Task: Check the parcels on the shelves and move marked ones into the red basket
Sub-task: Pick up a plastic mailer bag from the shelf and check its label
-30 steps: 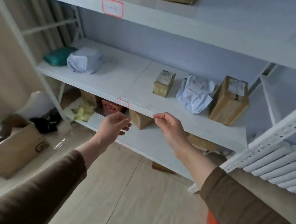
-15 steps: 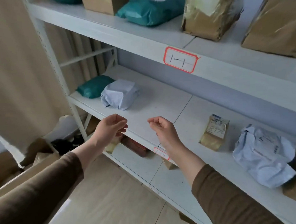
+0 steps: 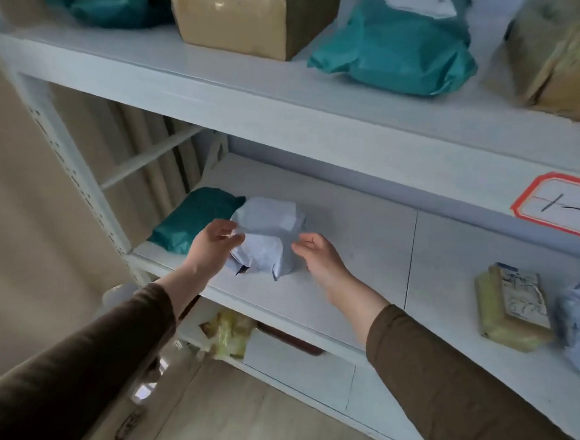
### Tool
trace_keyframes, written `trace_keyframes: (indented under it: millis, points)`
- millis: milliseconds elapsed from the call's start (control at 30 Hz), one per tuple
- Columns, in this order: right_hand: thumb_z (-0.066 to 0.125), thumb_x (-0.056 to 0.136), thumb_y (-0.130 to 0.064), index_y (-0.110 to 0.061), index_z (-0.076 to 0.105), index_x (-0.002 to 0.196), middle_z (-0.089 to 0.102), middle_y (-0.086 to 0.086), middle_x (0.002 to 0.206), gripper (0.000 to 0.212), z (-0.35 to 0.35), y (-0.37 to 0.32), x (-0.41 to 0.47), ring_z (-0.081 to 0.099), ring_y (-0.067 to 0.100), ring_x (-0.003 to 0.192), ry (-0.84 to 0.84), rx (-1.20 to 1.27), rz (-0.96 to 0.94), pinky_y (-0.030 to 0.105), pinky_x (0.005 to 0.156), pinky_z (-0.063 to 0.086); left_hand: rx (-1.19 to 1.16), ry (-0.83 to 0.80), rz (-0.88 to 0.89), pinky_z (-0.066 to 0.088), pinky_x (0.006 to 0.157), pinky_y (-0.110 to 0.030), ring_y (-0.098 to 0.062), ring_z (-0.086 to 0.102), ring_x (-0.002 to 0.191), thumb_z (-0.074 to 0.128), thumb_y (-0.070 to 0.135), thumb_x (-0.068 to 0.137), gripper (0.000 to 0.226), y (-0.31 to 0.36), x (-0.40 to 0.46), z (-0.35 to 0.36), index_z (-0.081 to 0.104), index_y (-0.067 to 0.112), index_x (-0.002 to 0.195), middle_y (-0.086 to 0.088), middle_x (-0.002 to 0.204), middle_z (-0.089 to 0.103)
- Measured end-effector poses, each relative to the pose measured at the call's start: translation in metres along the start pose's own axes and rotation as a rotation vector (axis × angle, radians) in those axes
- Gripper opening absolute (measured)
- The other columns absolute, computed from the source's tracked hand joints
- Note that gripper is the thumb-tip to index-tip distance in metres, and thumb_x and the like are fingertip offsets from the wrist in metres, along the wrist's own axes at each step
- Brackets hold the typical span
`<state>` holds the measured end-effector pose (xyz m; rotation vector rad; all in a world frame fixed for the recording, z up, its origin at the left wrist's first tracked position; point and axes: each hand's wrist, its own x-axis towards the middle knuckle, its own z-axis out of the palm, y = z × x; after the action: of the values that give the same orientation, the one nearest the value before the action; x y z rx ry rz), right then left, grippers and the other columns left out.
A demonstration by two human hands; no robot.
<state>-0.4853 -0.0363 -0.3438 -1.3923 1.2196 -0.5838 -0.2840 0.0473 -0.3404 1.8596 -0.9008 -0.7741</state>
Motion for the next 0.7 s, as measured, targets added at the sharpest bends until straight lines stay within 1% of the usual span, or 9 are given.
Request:
trace_keyframes:
  millis: [100,167,233,300,400,433,500,567,700]
  points:
    - [0.074,0.076,-0.042,-0.013,0.063,0.13,0.071,0.006,0.126,0.063,0.032,0.002,0.04,0.068,0.026,0.113,0.096,0.024,0.084,0.032,0.085,0.046,0.024,-0.11,-0.088,0.045,0.11,-0.04,-0.028,0.058,0.128,0.073,0.028,0.097,0.058,-0.01,0.048,-0.017,0.049,0.013,0.149,-0.003,0.143,0.058]
    - [0.071,0.068,-0.04,-0.013,0.069,0.121,0.076,0.011,0.116,0.06,0.044,0.008,0.066,0.072,0.034,0.108,0.14,0.008,0.112,0.034,0.083,0.049,0.045,-0.196,-0.146,0.046,0.097,-0.034,-0.024,0.058,0.113,0.074,0.028,0.094,0.065,-0.011,0.072,-0.023,0.046,0.011,0.15,0.001,0.128,0.057]
    - [0.07,0.081,-0.025,-0.015,0.069,0.111,0.076,0.013,0.11,0.031,0.054,-0.004,0.07,0.072,0.036,0.105,0.185,0.034,0.14,0.035,0.083,0.052,0.053,-0.263,-0.168,0.043,0.073,-0.029,-0.019,0.057,0.088,0.076,0.03,0.087,0.06,-0.012,0.092,-0.026,0.053,0.009,0.138,0.001,0.107,0.06]
    - [0.071,0.085,-0.021,-0.021,0.063,0.101,0.073,0.014,0.111,0.017,0.061,-0.006,0.079,0.071,0.036,0.107,0.238,0.105,0.179,0.042,0.093,0.055,0.01,-0.331,-0.167,0.041,0.071,-0.029,-0.021,0.059,0.088,0.072,0.021,0.094,0.041,-0.015,0.107,-0.025,0.055,0.012,0.13,-0.006,0.101,0.062]
    - [0.076,0.066,-0.038,-0.012,0.065,0.119,0.073,0.018,0.121,0.06,0.067,0.017,0.107,0.07,0.039,0.113,0.238,0.191,0.227,0.051,0.103,0.054,-0.102,-0.439,-0.225,0.043,0.08,-0.03,-0.025,0.059,0.091,0.065,0.016,0.101,0.014,-0.017,0.121,-0.021,0.061,0.015,0.115,-0.003,0.094,0.063]
    - [0.076,0.073,-0.037,-0.007,0.065,0.126,0.072,0.021,0.124,0.062,0.07,0.02,0.108,0.069,0.041,0.116,0.227,0.218,0.235,0.052,0.104,0.053,-0.12,-0.453,-0.259,0.044,0.079,-0.031,-0.022,0.057,0.087,0.066,0.019,0.101,0.009,-0.018,0.124,-0.021,0.063,0.017,0.109,-0.002,0.093,0.062]
    - [0.069,0.094,-0.026,-0.002,0.067,0.126,0.072,0.022,0.123,0.04,0.08,-0.003,0.079,0.069,0.04,0.115,0.254,0.223,0.284,0.048,0.101,0.053,-0.153,-0.466,-0.335,0.046,0.087,-0.033,-0.021,0.056,0.086,0.071,0.026,0.098,0.012,-0.024,0.128,-0.019,0.065,0.016,0.102,-0.005,0.095,0.064]
    - [0.064,0.101,-0.024,-0.004,0.068,0.122,0.073,0.018,0.109,0.029,0.086,-0.006,0.059,0.071,0.034,0.099,0.277,0.249,0.301,0.039,0.088,0.055,-0.184,-0.49,-0.418,0.046,0.085,-0.032,-0.02,0.056,0.081,0.075,0.027,0.095,0.017,-0.033,0.126,-0.019,0.065,0.013,0.092,-0.006,0.091,0.063]
    - [0.073,0.077,-0.043,-0.006,0.072,0.112,0.073,0.023,0.122,0.051,0.094,0.014,0.02,0.071,0.039,0.11,0.277,0.209,0.262,0.05,0.1,0.054,-0.309,-0.521,-0.482,0.05,0.072,-0.028,-0.02,0.059,0.077,0.076,0.02,0.094,0.018,-0.048,0.092,-0.028,0.064,0.011,0.105,-0.006,0.089,0.065]
